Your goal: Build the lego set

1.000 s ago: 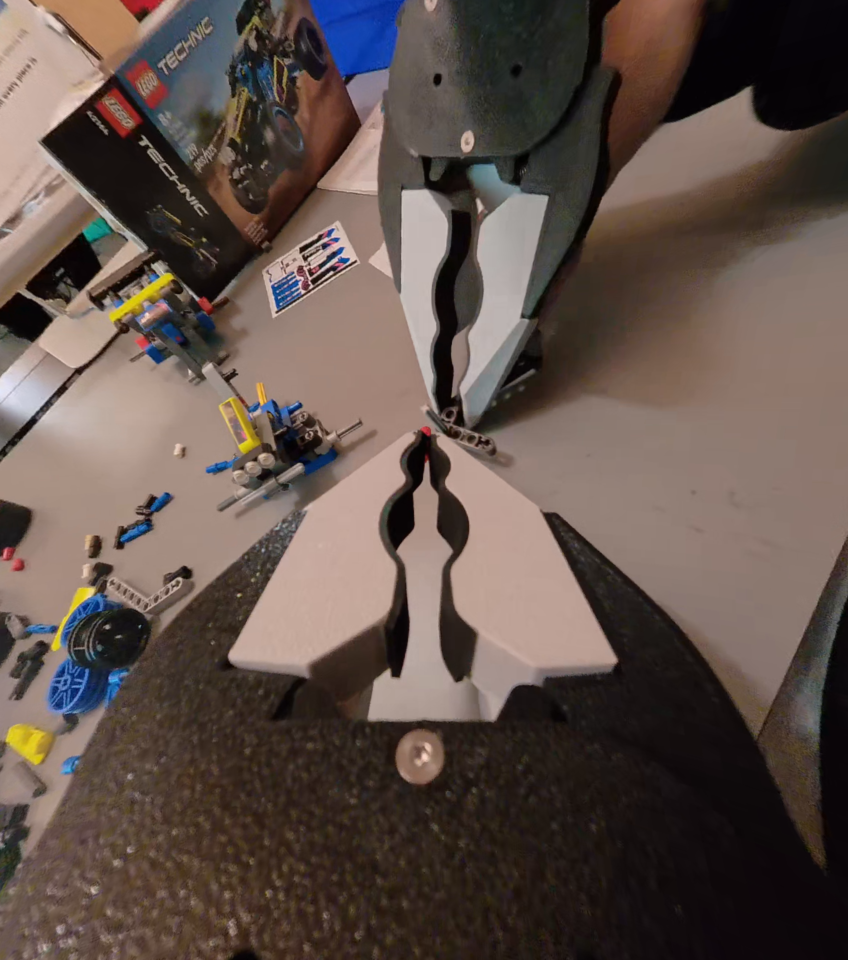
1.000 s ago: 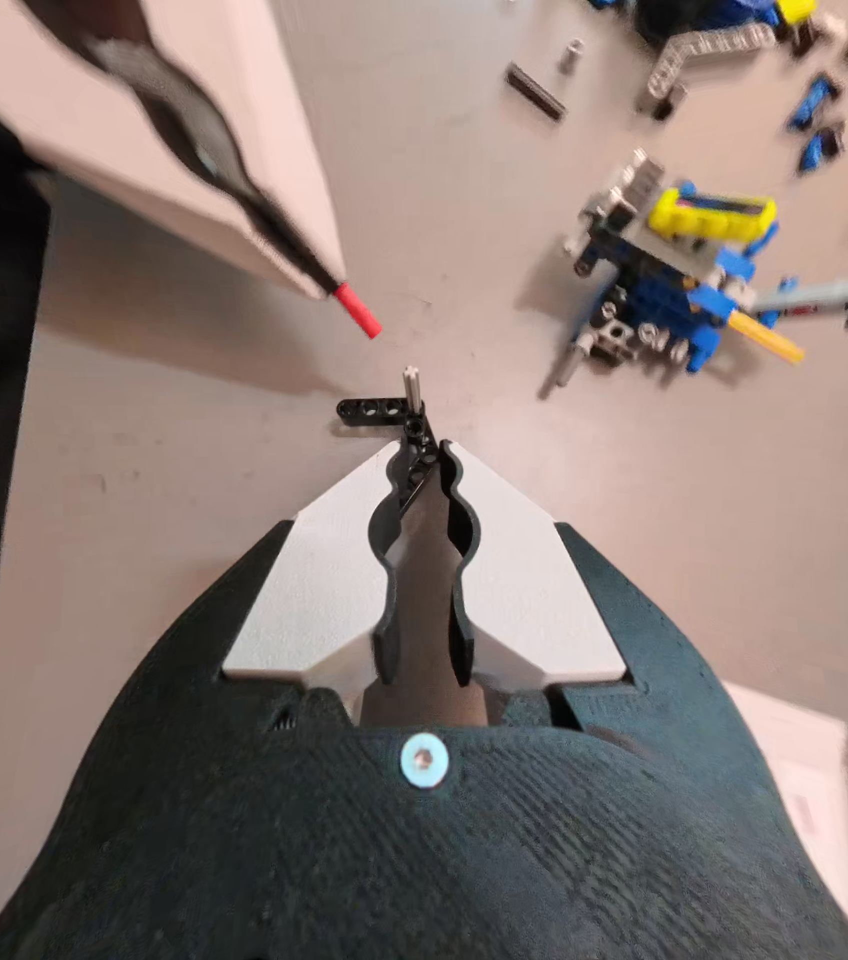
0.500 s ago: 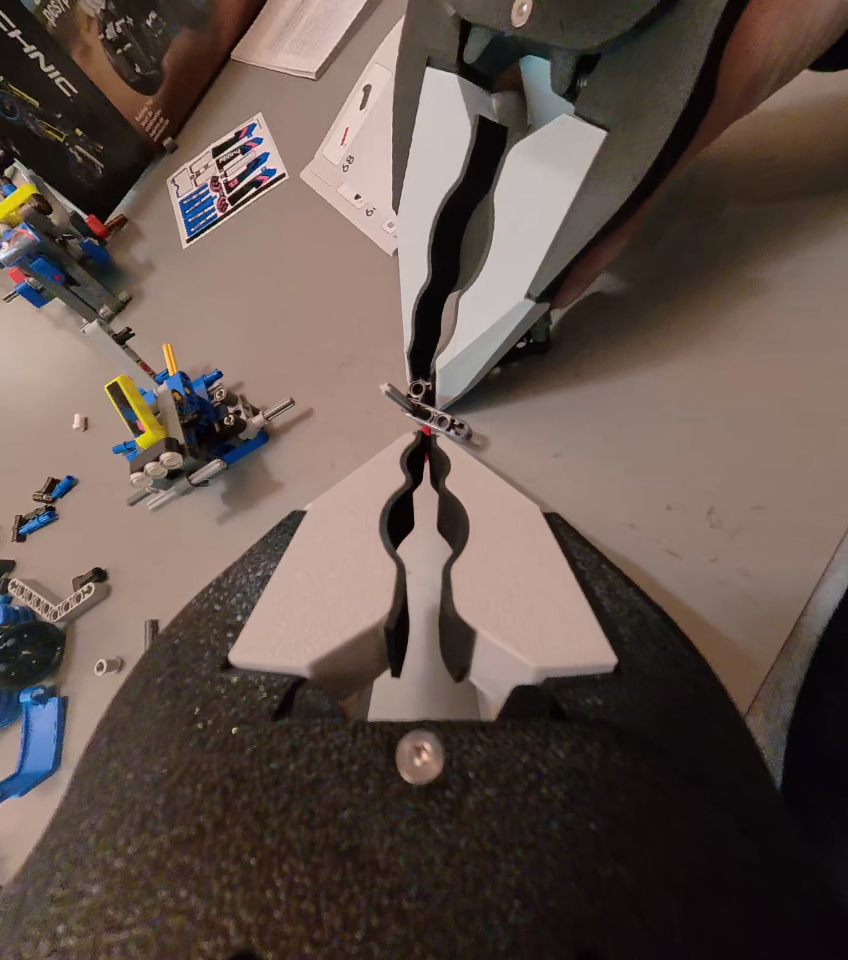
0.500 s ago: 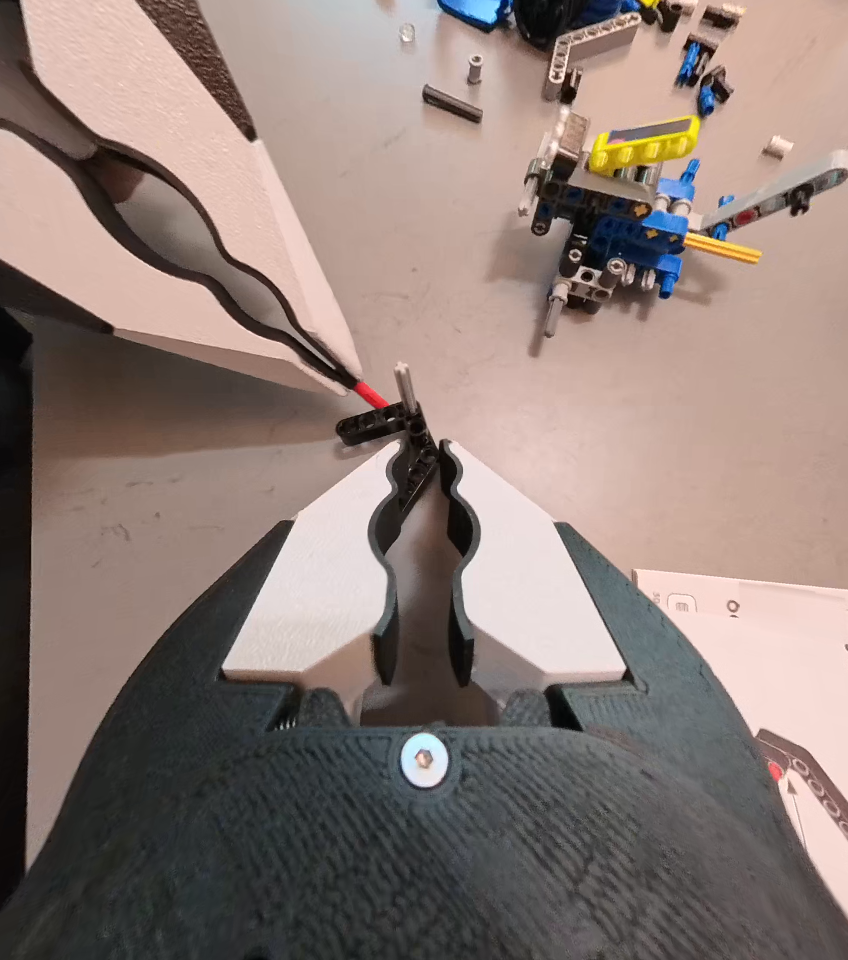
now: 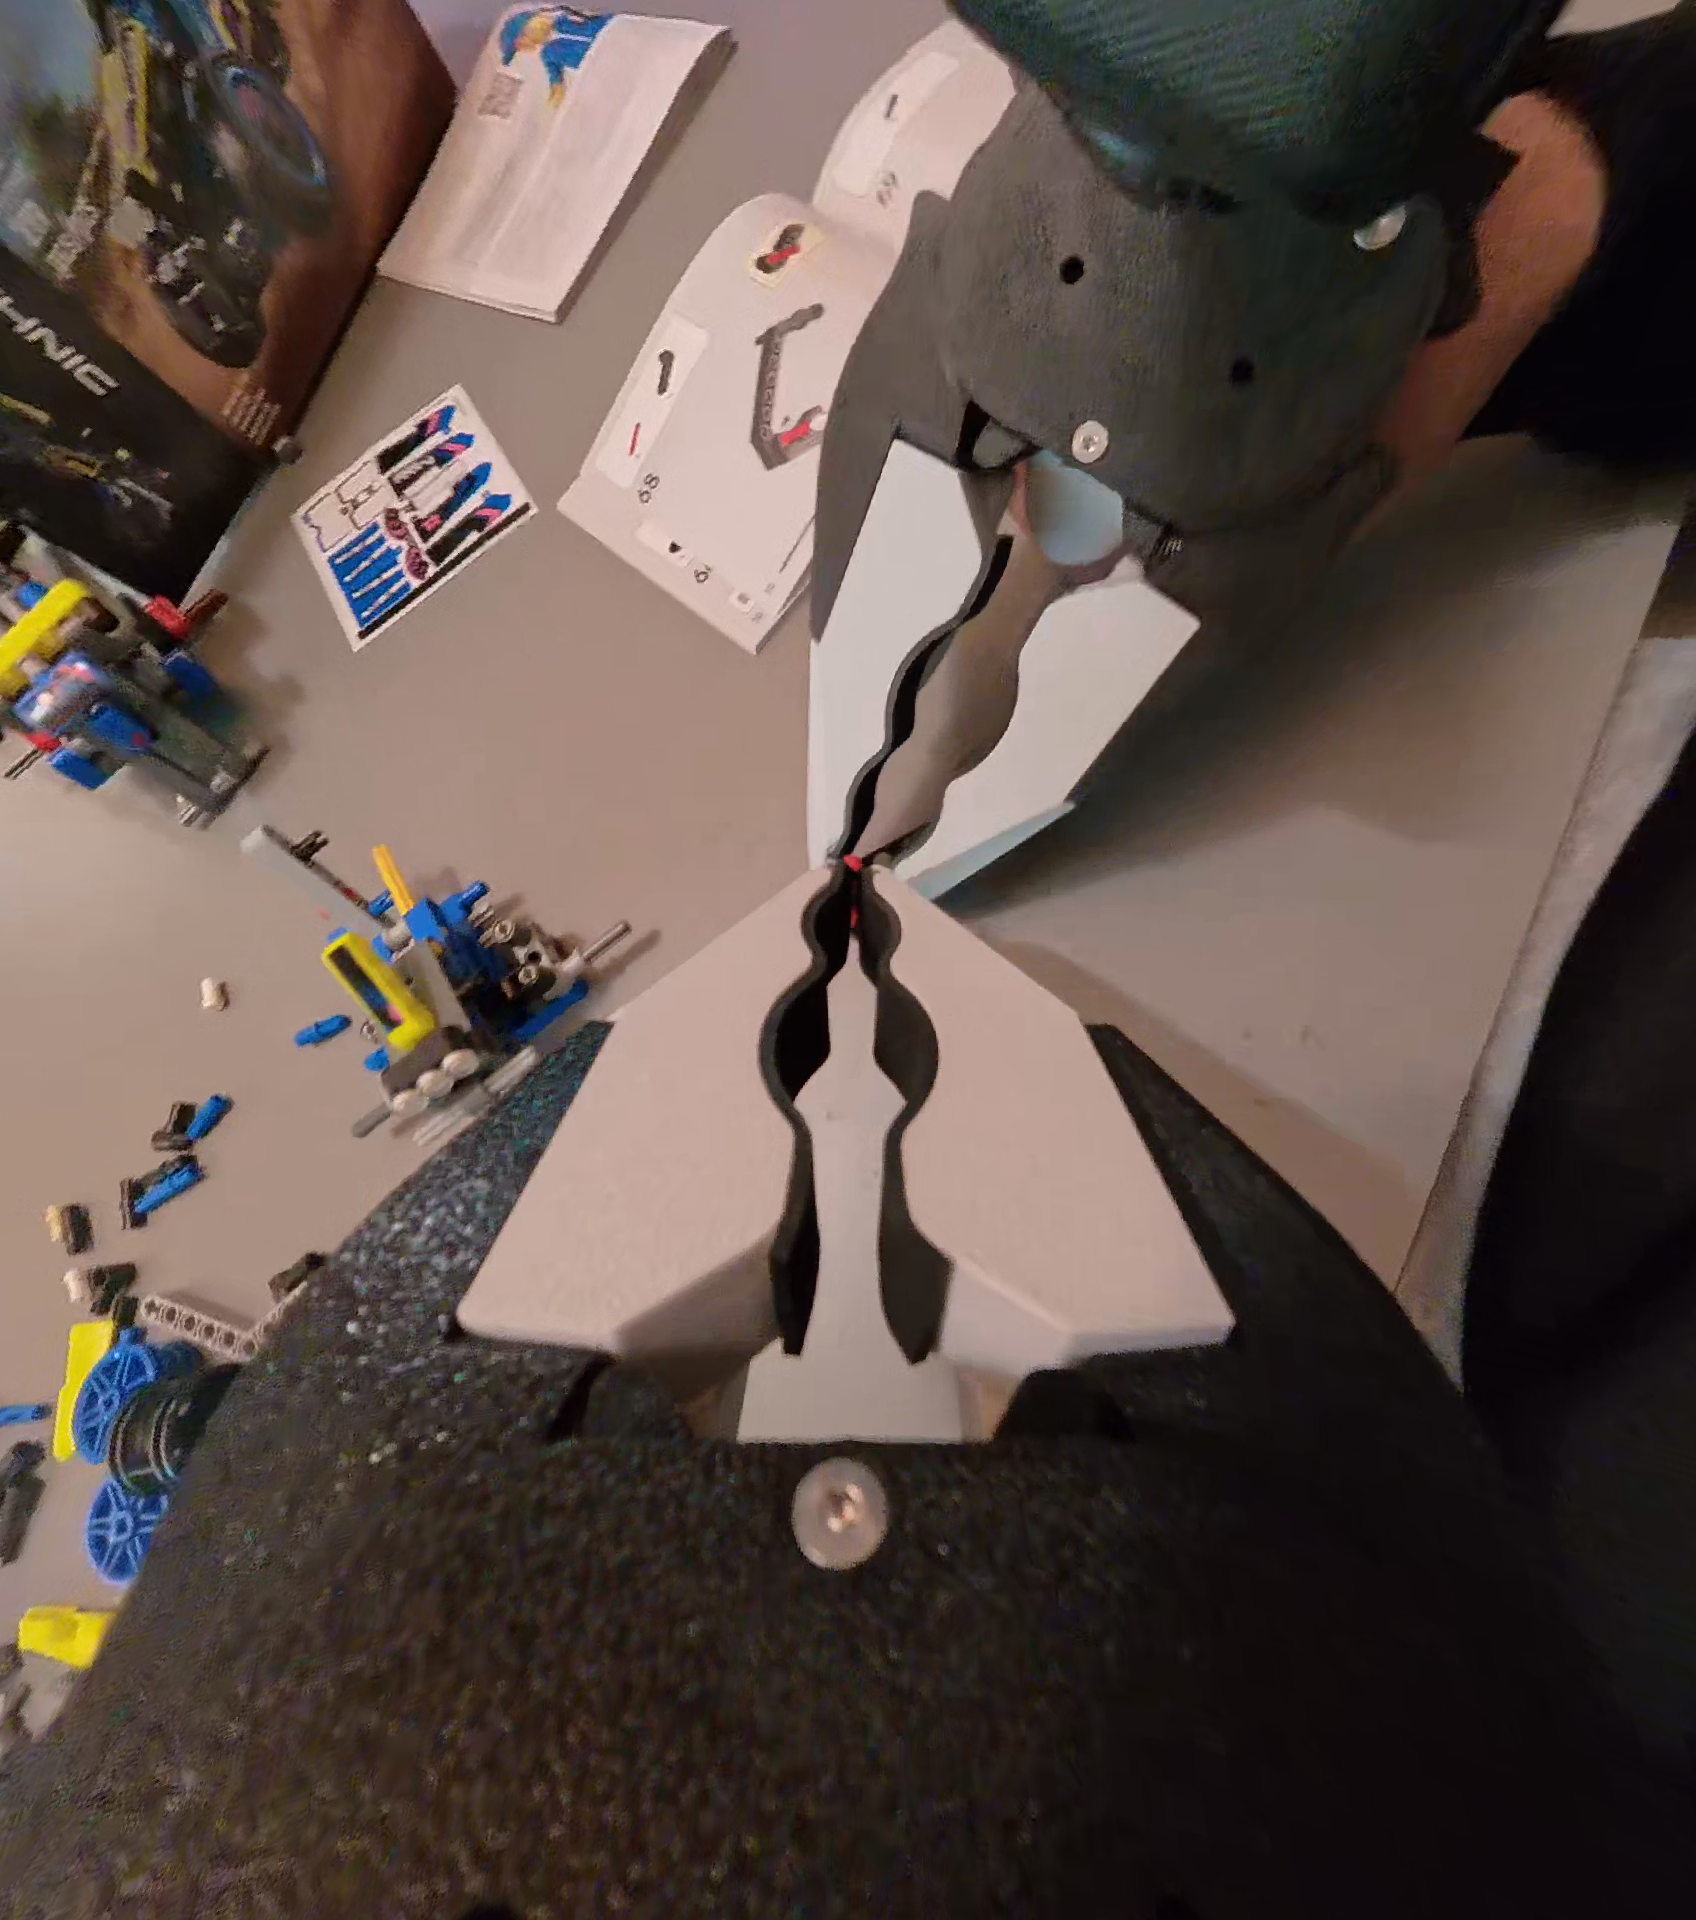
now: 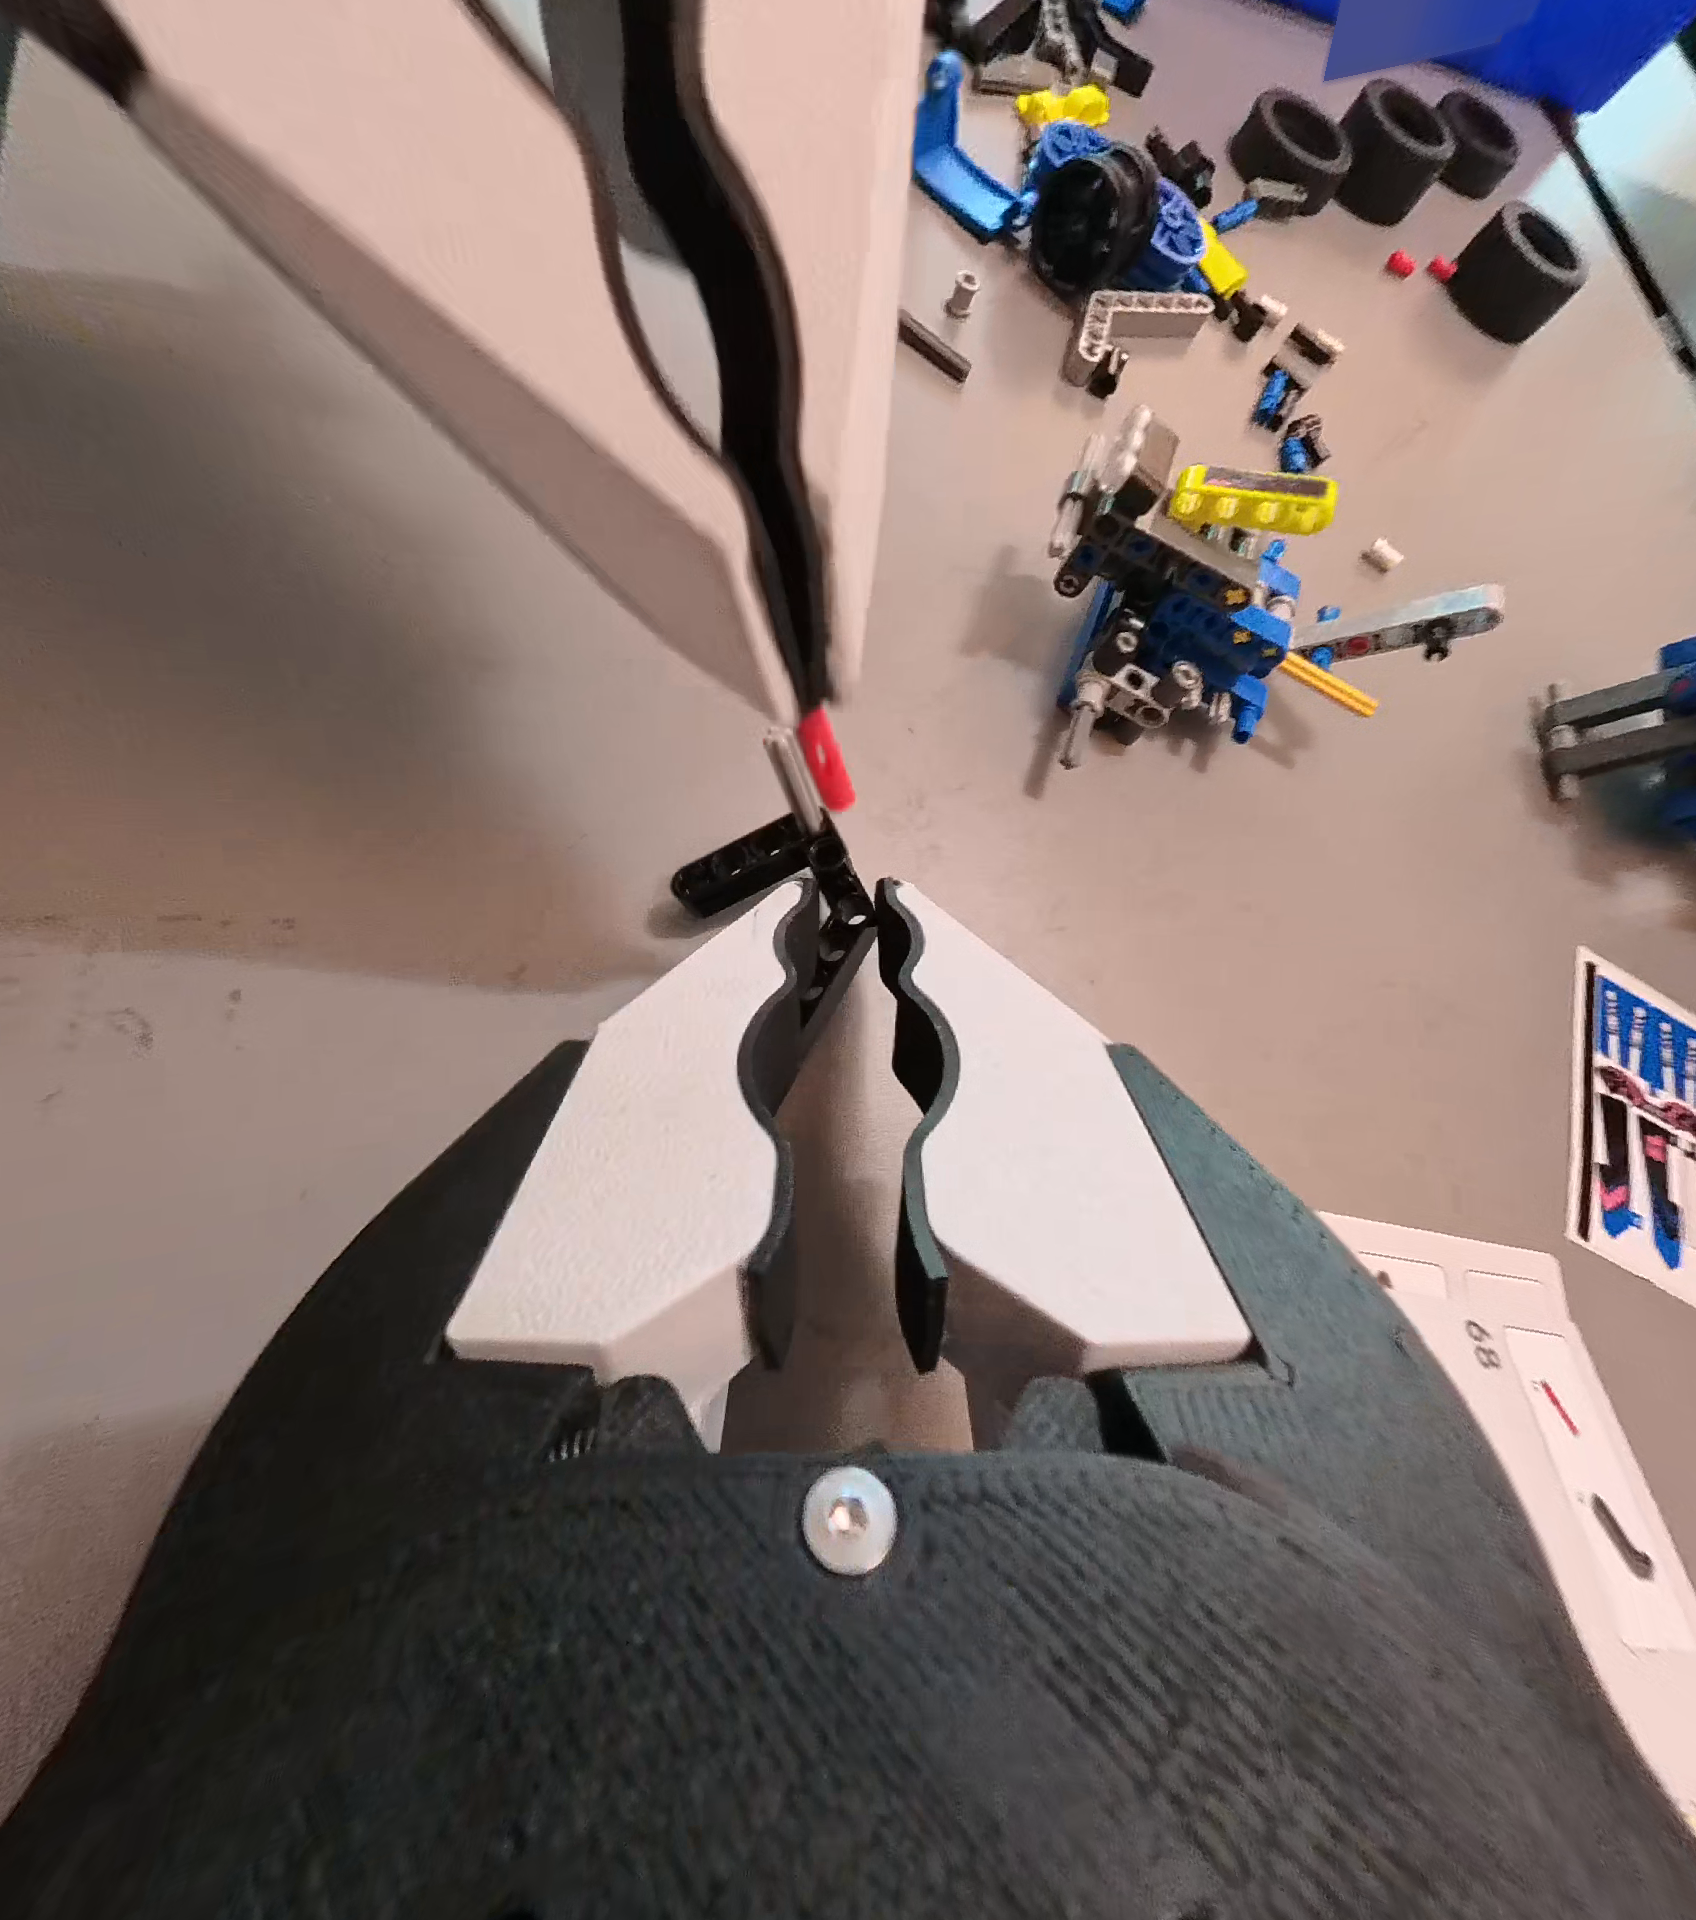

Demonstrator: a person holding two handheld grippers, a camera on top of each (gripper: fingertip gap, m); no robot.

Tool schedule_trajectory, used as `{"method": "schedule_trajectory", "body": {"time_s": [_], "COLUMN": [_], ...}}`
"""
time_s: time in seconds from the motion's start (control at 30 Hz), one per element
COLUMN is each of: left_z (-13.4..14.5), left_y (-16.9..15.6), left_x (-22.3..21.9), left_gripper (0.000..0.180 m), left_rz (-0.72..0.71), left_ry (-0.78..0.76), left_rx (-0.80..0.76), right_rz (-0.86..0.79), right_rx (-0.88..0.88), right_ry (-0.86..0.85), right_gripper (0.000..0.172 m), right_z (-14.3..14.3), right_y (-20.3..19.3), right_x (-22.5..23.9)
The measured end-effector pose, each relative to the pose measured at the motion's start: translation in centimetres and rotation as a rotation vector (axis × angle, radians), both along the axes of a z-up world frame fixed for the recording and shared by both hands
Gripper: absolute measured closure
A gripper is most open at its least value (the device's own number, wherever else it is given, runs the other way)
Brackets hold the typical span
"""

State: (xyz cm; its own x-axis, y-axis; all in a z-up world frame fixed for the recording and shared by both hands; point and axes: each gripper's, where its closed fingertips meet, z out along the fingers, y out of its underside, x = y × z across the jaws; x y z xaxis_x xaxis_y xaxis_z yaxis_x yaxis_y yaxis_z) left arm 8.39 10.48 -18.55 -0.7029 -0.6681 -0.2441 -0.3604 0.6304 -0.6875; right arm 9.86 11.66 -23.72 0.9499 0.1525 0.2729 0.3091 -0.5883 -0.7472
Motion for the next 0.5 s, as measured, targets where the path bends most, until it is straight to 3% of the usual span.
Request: {"method": "schedule_trajectory", "body": {"time_s": [0.17, 0.5], "left_z": [-1.9, -0.9], "left_y": [-0.2, 0.3], "left_x": [0.5, 0.6], "left_gripper": [0.18, 0.18], "left_rz": [0.038, 0.035], "left_ry": [-0.022, -0.19], "left_rx": [0.121, 0.401], "right_rz": [-0.066, -0.157], "right_rx": [0.073, 0.116], "right_ry": [-0.089, -0.279], "right_gripper": [0.163, 0.164], "right_z": [0.5, 1.0], "right_y": [0.0, -0.1], "right_x": [0.7, 1.5]}}
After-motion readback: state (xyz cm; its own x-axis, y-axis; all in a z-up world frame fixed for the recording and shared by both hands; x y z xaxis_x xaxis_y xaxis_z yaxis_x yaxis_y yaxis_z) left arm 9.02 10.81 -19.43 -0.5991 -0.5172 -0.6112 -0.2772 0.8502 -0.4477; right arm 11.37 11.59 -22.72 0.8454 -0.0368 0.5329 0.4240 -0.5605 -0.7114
